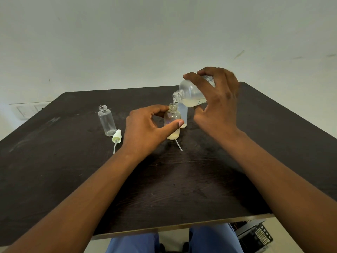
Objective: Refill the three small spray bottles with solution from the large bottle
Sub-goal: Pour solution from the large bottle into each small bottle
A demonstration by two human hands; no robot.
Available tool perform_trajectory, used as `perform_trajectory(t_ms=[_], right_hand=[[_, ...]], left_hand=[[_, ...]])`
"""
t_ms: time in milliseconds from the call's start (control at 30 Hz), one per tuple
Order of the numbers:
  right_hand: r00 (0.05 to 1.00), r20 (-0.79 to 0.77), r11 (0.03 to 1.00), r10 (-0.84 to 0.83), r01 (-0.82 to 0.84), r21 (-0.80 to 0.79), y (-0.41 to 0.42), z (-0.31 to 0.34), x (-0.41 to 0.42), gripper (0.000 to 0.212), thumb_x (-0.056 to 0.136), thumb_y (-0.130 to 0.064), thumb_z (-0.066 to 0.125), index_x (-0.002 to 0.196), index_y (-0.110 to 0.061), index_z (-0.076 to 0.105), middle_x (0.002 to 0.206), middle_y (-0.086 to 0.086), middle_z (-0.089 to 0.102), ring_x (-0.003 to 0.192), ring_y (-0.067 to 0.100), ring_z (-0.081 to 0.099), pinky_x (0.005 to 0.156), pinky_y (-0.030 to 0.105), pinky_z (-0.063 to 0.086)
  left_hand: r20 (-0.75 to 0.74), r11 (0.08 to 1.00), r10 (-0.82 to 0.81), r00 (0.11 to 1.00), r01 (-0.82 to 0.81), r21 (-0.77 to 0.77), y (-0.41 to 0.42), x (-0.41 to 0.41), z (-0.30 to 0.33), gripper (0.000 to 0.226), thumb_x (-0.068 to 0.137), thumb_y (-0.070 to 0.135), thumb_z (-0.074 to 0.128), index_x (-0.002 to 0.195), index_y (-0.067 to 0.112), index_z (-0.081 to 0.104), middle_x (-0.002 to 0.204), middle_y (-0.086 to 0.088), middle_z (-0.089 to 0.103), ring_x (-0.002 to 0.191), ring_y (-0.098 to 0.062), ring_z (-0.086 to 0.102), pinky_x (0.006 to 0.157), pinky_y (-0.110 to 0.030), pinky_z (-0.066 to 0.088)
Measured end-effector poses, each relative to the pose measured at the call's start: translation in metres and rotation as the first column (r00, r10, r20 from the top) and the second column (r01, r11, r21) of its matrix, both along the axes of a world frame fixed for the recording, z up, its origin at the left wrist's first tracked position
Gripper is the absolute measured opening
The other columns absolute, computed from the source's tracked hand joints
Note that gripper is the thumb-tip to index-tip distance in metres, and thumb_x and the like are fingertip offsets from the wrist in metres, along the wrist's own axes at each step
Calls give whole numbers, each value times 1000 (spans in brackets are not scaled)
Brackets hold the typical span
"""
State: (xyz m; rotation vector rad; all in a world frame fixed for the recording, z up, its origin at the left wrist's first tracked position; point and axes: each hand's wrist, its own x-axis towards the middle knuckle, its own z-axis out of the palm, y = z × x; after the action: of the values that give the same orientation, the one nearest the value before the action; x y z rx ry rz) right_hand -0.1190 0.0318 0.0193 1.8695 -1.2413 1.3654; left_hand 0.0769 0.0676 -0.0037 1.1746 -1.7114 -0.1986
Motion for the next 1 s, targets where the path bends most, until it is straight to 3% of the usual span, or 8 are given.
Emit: perform_trajectory(t_ms=[100,533,1000], right_hand=[[1000,2,1000,-1,1,-7,0,0,1,74,60,-1,69,129,-28,71,127,6,64,125,24,46,104,46,42],[1000,5,1000,13,-13,-3,0,1,0,75,59,-1,67,130,-27,71,127,6,63,125,23,43,104,49,44],[1000,3,1000,12,-12,7,2,0,1,74,61,-2,66,130,-27,70,128,6,63,126,23,43,104,48,43]], left_hand=[[-5,1000,0,1000,0,5,0,0,0,47,76,53,86,112,25,79,83,37,59,66,21,58,67,-9,41],[4,1000,4,1000,-4,2,-1,0,0,51,76,56,85,114,23,79,88,26,66,66,20,58,68,-10,42],[5,1000,-6,1000,6,-3,2,0,1,46,77,53,86,112,23,79,83,39,56,67,21,58,68,-12,42]])
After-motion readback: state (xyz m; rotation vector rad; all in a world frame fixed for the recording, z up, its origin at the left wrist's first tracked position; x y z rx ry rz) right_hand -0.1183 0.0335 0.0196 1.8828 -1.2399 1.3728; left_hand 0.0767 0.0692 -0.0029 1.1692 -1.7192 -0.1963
